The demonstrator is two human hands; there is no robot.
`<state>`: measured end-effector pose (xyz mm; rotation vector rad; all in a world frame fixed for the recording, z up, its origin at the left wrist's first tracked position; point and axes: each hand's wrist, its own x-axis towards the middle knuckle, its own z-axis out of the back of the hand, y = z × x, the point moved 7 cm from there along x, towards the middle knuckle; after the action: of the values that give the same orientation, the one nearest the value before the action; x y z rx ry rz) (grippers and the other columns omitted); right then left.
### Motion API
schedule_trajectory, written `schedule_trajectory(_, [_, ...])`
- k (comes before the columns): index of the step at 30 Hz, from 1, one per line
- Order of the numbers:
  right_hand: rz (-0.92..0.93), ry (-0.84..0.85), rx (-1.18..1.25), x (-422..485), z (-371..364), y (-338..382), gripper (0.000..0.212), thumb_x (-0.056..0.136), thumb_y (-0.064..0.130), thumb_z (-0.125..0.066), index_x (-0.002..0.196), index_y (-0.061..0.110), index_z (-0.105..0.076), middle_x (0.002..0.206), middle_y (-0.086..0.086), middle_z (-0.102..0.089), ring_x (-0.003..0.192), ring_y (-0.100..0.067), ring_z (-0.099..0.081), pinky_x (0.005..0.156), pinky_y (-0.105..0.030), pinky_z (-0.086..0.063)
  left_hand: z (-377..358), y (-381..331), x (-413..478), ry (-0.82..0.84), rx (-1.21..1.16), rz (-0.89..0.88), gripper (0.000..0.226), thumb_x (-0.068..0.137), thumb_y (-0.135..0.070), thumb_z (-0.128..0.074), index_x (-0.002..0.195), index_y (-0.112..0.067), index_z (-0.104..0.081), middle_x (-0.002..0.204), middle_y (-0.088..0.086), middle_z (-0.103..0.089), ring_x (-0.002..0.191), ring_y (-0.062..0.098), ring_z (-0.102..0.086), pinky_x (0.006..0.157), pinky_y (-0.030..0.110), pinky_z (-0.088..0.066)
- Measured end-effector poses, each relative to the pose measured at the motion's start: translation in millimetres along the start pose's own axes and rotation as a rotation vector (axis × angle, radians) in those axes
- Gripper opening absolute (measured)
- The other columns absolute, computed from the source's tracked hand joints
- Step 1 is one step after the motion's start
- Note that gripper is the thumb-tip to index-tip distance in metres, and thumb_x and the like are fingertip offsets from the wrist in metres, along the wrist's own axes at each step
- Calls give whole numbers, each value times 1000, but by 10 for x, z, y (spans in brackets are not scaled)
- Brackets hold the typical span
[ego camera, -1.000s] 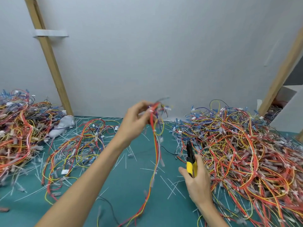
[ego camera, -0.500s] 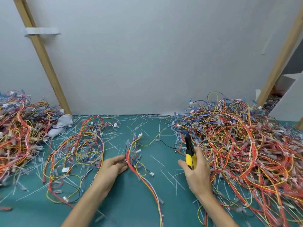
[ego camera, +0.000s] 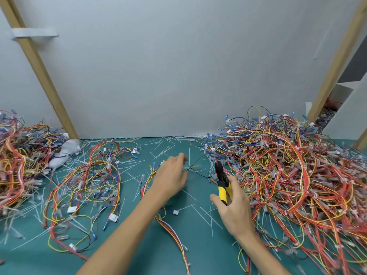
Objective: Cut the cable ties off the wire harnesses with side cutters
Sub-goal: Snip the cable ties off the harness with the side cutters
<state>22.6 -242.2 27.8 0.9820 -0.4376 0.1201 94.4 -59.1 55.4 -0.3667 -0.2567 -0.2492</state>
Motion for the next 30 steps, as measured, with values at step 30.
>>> schedule_trajectory(30, [248,74,-643,-86,-264,74,53,77,41,-74,127,26,-63,101,4,-61,91,-21,-55,80,-37,-46,-128,456,-643,-75,-397,14,15,95,-25,-58,81,-22,-63,58,-14,-54,56,5,-48,67,23,-33])
